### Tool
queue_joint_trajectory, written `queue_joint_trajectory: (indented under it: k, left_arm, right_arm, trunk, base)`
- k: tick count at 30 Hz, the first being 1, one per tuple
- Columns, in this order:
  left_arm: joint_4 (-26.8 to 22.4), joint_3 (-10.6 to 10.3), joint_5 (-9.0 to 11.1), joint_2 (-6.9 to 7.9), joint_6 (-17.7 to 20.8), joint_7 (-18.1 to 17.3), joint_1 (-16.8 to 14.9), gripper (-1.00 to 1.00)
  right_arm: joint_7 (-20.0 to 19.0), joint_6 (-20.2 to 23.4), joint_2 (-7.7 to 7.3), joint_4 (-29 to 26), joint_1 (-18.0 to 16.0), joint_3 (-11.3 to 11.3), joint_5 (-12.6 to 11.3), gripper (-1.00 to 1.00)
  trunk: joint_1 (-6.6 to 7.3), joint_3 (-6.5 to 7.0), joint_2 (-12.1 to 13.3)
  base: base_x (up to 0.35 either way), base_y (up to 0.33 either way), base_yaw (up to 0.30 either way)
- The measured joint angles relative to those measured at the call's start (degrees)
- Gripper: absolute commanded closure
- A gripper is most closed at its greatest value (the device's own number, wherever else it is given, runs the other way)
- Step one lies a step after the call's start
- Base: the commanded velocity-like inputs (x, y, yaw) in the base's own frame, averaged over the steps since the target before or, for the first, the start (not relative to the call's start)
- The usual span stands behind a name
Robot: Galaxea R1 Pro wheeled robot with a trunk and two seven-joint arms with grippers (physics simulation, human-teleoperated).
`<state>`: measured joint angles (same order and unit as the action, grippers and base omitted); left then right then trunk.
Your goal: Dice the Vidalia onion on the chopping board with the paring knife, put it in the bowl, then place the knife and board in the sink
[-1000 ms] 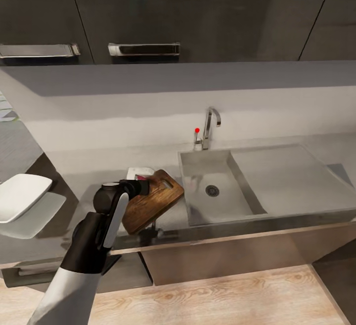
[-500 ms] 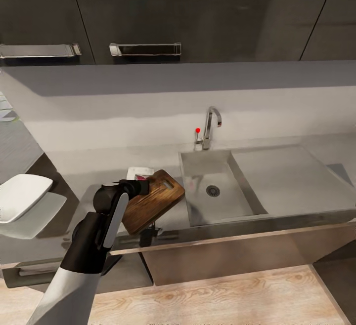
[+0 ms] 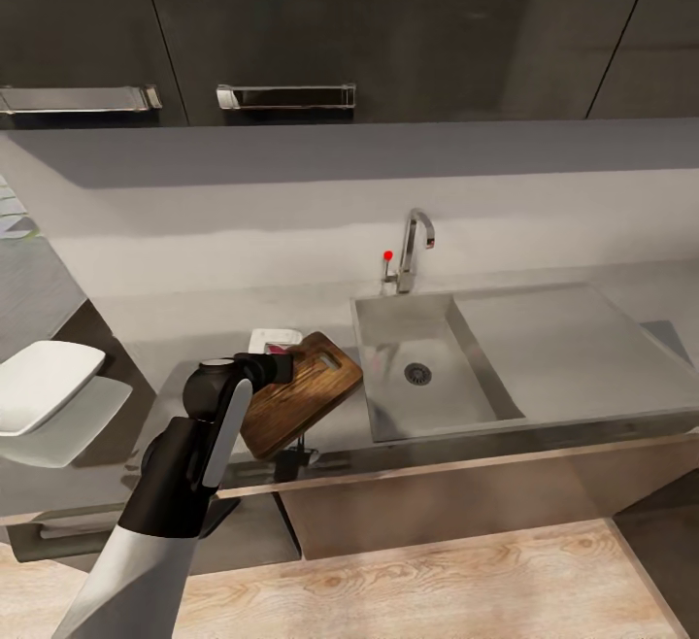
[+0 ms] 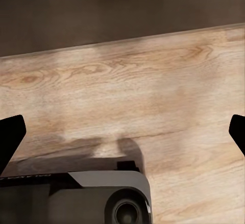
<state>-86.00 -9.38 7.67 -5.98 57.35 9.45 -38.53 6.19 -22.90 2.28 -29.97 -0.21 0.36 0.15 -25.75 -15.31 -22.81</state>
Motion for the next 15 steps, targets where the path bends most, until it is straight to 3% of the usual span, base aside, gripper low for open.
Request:
queue_joint_trajectory:
  k: [7, 15]
  left_arm:
    - [0.00, 0.00, 0.00, 0.00, 0.00, 0.00, 0.00, 1.00]
    - [0.09, -0.01, 0.02, 0.00, 0.00, 0.00, 0.02, 1.00]
  right_arm:
    - [-0.01, -0.06, 0.00, 0.00, 0.00, 0.03, 0.06, -1.00]
    - [0.01, -0.09, 0.00, 0.00, 0.00, -0.01, 0.03, -1.00]
  trunk:
    - [0.00, 0.00, 0.00]
    - [0.00, 0.00, 0.00]
  base:
    - [-0.003, -0.009, 0.000]
    - [-0.111, -0.128, 0.000]
